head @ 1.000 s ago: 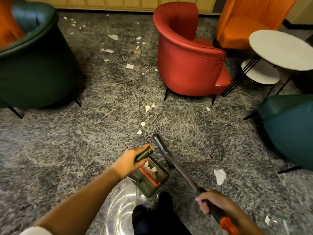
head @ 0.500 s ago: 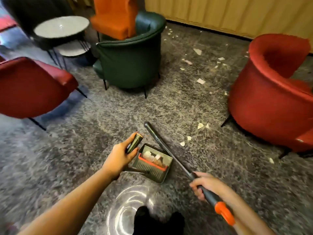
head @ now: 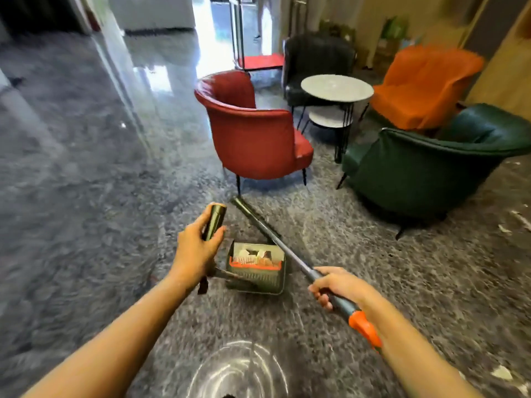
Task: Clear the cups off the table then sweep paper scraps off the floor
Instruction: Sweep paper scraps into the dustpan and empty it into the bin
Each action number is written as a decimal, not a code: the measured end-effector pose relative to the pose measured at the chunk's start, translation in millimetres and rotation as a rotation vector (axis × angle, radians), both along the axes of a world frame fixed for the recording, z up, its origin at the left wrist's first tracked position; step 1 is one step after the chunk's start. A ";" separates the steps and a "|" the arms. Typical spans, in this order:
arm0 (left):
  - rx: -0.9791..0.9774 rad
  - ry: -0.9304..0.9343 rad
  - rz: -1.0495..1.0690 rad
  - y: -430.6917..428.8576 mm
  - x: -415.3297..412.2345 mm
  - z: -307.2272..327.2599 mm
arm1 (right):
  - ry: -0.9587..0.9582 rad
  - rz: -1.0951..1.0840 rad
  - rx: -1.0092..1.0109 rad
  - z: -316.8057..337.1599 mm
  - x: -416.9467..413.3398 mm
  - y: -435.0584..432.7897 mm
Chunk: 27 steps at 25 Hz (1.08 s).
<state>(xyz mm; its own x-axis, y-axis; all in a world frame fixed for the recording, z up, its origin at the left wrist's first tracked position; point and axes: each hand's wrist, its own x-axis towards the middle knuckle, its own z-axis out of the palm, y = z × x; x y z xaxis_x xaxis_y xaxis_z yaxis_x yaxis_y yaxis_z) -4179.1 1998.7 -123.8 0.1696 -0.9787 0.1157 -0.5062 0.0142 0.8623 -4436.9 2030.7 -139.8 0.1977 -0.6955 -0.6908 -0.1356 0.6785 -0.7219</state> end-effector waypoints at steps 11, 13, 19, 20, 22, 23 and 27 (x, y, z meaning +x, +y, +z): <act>-0.107 0.105 0.470 -57.3 276.9 40.8 | 0.117 0.558 -0.149 23.5 324.3 -186.3; -0.103 0.093 0.558 -76.8 323.2 35.1 | 0.079 0.587 -0.132 18.1 376.4 -218.1; -0.072 0.104 0.815 -165.1 465.8 10.9 | -0.004 0.700 -0.130 5.5 532.5 -352.8; -0.067 0.107 0.860 -187.4 492.5 10.0 | -0.007 0.721 -0.135 7.9 559.7 -383.1; -0.059 0.106 0.948 -232.2 546.2 14.3 | -0.013 0.775 -0.116 15.2 613.7 -443.5; -0.055 0.103 0.980 -251.0 568.9 18.4 | -0.011 0.802 -0.111 19.3 637.6 -469.4; -0.049 0.086 1.073 -327.2 659.7 35.8 | 0.020 0.861 -0.108 27.0 742.3 -572.6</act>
